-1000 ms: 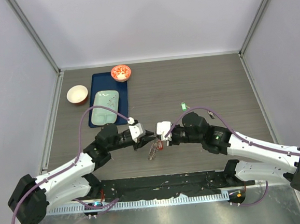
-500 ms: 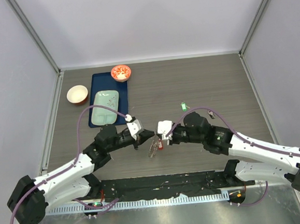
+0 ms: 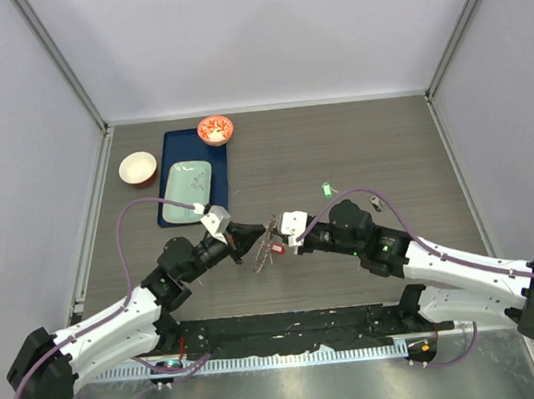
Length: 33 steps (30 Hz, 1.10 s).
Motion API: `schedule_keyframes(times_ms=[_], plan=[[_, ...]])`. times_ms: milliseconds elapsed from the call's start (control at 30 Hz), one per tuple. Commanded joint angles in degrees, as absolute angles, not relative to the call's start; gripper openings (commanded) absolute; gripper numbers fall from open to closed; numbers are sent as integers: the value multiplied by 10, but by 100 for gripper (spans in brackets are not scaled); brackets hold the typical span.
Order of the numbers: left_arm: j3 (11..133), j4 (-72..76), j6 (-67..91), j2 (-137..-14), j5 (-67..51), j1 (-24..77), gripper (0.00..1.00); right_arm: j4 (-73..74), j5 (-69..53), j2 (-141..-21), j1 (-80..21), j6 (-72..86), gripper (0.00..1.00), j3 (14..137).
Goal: Put the keys on the keyring
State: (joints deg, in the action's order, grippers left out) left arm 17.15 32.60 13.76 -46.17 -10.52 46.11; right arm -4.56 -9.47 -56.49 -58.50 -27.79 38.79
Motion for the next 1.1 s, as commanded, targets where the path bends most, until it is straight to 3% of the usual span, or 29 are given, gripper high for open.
schedule_keyframes(times_ms=[0,367,533,833,1067], plan=[[164,448,175,-444,-17,450,0,-83,-112,-570,-592,-250,1,372],[164,430,201,-407,-5,450,0,-108,-19,-577,-599,-257,1,337],[163,414,215,-396,11,450,0,-118,-35,-590,-600,-254,1,339],[149,504,273,-453,6,450,0,-173,-44,-645,-626,-258,1,355],[135,532,275,-465,3,450,0,-168,-2,-624,-628,-275,1,352]])
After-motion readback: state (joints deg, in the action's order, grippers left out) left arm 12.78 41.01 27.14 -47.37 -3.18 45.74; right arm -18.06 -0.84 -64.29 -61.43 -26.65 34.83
